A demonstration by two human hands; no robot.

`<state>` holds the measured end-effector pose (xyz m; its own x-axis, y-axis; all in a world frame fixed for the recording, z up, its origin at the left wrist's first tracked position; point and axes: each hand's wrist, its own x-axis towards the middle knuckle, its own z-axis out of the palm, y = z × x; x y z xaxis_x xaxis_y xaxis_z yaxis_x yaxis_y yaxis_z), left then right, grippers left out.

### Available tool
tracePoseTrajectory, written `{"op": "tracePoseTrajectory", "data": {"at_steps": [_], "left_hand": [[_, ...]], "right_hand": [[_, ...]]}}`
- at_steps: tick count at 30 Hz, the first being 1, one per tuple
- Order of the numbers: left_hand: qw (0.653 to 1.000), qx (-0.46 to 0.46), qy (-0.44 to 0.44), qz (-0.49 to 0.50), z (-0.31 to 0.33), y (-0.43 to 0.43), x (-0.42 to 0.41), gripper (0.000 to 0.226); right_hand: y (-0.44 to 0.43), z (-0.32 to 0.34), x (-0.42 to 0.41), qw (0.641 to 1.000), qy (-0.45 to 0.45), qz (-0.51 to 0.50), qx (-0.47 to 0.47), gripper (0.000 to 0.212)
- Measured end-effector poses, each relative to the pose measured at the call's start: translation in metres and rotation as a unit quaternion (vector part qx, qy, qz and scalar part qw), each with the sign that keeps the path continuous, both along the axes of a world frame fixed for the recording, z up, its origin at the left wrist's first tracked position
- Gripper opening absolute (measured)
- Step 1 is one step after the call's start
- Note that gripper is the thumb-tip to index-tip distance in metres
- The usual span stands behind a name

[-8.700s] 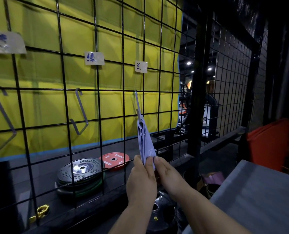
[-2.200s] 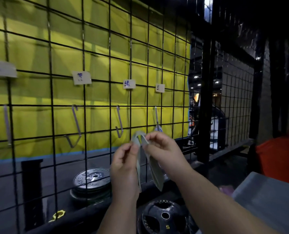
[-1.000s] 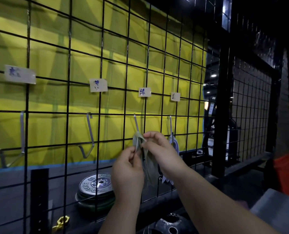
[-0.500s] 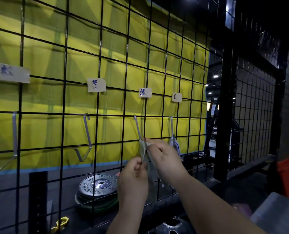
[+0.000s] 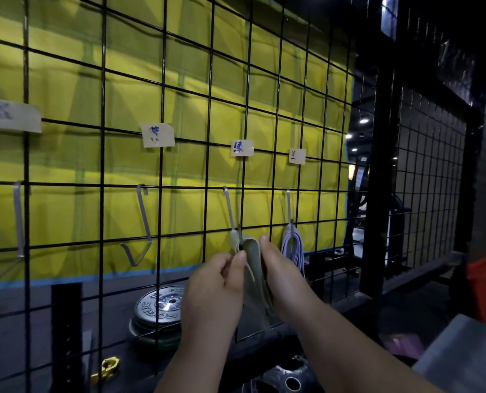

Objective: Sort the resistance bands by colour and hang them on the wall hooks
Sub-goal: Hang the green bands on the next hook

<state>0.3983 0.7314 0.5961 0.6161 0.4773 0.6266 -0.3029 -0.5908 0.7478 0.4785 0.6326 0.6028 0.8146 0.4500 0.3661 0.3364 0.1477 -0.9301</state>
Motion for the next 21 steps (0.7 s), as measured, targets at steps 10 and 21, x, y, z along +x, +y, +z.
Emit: {"op": "tracePoseTrajectory", "data": {"at_steps": [10, 21], "left_hand": [[0.997, -0.029, -0.065, -0.036, 0.027, 0.017, -0.008, 0.018], [0.986, -0.072, -0.072, -0.132, 0.038, 0.018, 0.01, 0.016]], "right_hand": [[0.007, -0.001, -0.003, 0.999, 0.033, -0.011, -0.001, 0.035], [0.0, -0.003, -0.005, 0.998, 0.049, 0.012, 0.049, 0.03]]}}
